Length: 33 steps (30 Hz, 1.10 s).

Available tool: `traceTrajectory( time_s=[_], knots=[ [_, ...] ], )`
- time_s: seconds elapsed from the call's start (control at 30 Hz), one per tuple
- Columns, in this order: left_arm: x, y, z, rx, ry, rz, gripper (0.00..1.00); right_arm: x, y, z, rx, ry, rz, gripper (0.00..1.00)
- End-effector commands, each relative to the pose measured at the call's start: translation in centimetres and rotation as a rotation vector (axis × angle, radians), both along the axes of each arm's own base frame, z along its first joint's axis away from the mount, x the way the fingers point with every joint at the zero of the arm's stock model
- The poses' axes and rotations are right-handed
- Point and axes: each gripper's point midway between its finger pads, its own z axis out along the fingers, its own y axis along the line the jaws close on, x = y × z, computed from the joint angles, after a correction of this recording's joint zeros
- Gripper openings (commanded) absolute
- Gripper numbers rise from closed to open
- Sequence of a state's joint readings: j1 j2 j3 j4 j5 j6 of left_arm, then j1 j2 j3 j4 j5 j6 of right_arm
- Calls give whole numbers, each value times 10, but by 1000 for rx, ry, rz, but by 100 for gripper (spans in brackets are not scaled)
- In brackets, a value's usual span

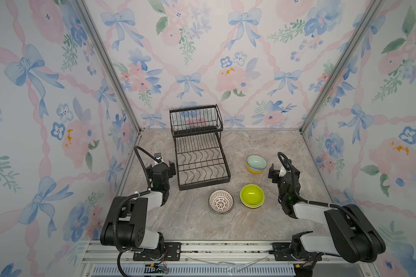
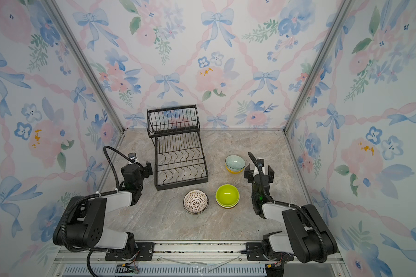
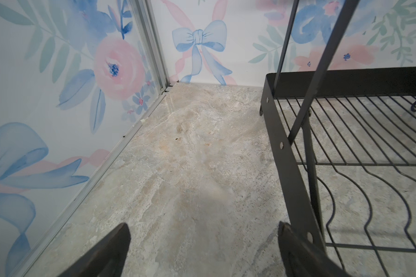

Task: Load bowls into a dish rack
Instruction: Pick up the bowl from the stack of bowls.

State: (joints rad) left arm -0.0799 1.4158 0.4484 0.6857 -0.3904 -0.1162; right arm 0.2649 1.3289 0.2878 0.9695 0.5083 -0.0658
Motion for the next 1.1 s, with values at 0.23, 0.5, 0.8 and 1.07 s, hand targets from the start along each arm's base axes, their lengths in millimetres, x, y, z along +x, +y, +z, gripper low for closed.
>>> traceTrajectory(
  time_s=[0.23,0.5,0.8,1.07],
  knots=[
    [-1,-38,30,-241,22,-85,98,-4,-12,38,-30,-17,-109,96],
    [3,-93,55,-535,27,-276,98,-21,13,91,133,-20,49,96],
    [-20,-167,81,-657,91,-596,98,-32,71,105,313,112,317,96],
    [-64,-220,116,-522,129,-736,98,-53,120,111,474,256,539,96]
  ],
)
